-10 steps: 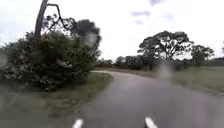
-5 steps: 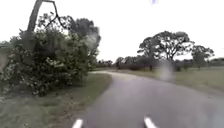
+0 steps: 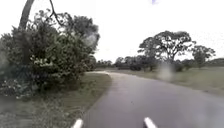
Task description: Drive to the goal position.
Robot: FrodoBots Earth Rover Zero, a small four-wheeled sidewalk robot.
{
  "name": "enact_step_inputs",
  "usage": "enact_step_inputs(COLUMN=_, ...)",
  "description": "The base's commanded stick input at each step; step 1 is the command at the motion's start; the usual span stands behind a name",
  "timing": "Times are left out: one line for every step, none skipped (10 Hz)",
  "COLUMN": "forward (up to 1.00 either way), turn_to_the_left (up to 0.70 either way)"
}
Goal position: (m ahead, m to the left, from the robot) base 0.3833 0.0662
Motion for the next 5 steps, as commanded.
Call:
enact_step_inputs(forward=0.13, turn_to_the_left=0.0)
enact_step_inputs(forward=0.0, turn_to_the_left=0.0)
enact_step_inputs(forward=0.0, turn_to_the_left=0.0)
enact_step_inputs(forward=0.0, turn_to_the_left=0.0)
enact_step_inputs(forward=0.0, turn_to_the_left=0.0)
